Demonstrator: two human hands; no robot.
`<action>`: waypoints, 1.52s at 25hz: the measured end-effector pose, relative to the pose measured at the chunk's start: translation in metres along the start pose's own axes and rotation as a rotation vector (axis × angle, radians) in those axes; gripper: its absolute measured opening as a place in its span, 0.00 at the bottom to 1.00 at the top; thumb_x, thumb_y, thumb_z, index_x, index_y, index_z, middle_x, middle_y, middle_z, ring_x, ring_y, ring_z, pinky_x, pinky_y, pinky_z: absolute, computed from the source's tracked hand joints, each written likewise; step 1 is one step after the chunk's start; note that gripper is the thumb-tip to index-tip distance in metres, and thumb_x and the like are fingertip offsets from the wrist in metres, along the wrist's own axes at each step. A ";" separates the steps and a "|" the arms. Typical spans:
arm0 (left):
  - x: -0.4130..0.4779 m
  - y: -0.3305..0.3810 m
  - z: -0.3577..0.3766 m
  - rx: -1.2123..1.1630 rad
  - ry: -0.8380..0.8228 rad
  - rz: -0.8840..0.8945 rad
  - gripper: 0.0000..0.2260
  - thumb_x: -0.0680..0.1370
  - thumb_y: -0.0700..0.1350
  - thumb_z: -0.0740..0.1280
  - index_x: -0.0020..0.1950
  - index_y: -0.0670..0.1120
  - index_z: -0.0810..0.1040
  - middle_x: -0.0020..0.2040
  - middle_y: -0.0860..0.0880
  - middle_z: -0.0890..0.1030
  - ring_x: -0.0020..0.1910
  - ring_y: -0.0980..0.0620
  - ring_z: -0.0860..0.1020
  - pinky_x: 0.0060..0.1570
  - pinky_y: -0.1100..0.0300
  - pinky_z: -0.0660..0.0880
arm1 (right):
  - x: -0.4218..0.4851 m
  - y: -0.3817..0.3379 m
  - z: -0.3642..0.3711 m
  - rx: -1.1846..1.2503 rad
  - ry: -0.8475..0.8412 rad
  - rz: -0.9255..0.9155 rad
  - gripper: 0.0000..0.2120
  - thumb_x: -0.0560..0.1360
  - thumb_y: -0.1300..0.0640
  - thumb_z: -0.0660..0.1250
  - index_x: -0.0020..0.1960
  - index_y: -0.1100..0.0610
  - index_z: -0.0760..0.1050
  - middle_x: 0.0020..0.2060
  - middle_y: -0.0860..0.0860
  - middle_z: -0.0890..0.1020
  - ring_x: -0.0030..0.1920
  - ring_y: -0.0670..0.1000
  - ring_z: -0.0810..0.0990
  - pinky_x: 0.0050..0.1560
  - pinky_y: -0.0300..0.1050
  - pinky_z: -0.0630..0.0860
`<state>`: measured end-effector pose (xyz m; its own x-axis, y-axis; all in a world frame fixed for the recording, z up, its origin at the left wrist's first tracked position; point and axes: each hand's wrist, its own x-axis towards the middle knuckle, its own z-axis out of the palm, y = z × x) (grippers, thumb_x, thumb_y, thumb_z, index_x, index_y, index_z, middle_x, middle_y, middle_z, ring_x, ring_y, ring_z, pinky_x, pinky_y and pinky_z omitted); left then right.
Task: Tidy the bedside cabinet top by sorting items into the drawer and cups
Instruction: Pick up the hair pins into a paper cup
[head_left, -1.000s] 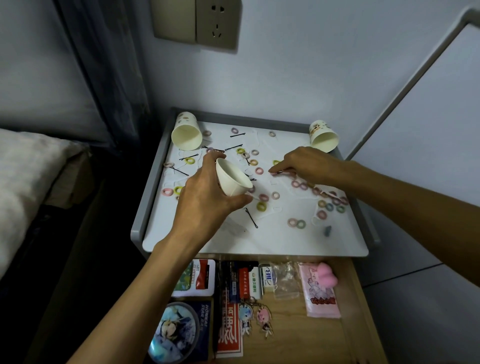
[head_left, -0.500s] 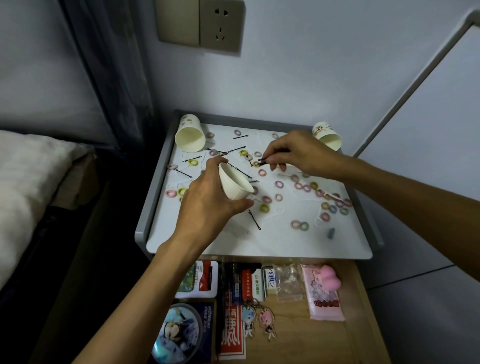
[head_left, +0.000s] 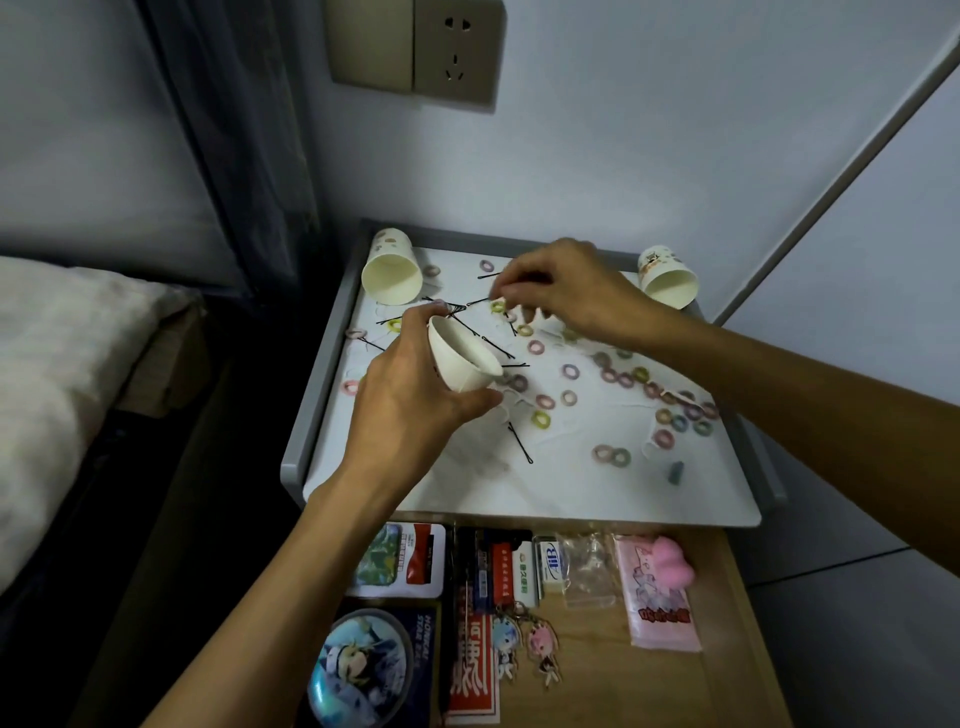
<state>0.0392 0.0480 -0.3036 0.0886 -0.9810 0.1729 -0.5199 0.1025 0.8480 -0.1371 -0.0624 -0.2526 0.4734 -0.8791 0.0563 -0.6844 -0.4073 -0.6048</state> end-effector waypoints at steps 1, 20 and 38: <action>0.001 -0.002 -0.004 0.017 0.015 0.001 0.36 0.64 0.52 0.80 0.67 0.54 0.67 0.52 0.53 0.78 0.51 0.48 0.78 0.46 0.46 0.80 | 0.009 0.015 0.001 -0.023 0.023 0.086 0.05 0.76 0.60 0.69 0.49 0.57 0.84 0.37 0.48 0.84 0.34 0.44 0.81 0.38 0.37 0.76; 0.003 -0.006 -0.013 0.035 0.040 -0.005 0.34 0.65 0.54 0.79 0.66 0.54 0.66 0.54 0.53 0.79 0.51 0.50 0.78 0.43 0.56 0.78 | 0.058 0.080 0.057 -0.350 0.027 0.536 0.12 0.70 0.53 0.75 0.51 0.57 0.82 0.48 0.54 0.84 0.50 0.57 0.82 0.50 0.47 0.78; 0.002 -0.003 -0.016 0.025 0.039 -0.006 0.35 0.66 0.54 0.79 0.67 0.53 0.66 0.55 0.52 0.79 0.52 0.49 0.78 0.46 0.52 0.79 | 0.049 0.075 0.054 -0.410 0.110 0.512 0.11 0.73 0.53 0.72 0.51 0.59 0.81 0.49 0.57 0.83 0.50 0.59 0.80 0.45 0.45 0.73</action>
<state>0.0546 0.0482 -0.2975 0.1244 -0.9743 0.1879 -0.5400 0.0924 0.8366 -0.1351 -0.1229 -0.3386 -0.0125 -0.9979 -0.0637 -0.9736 0.0267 -0.2269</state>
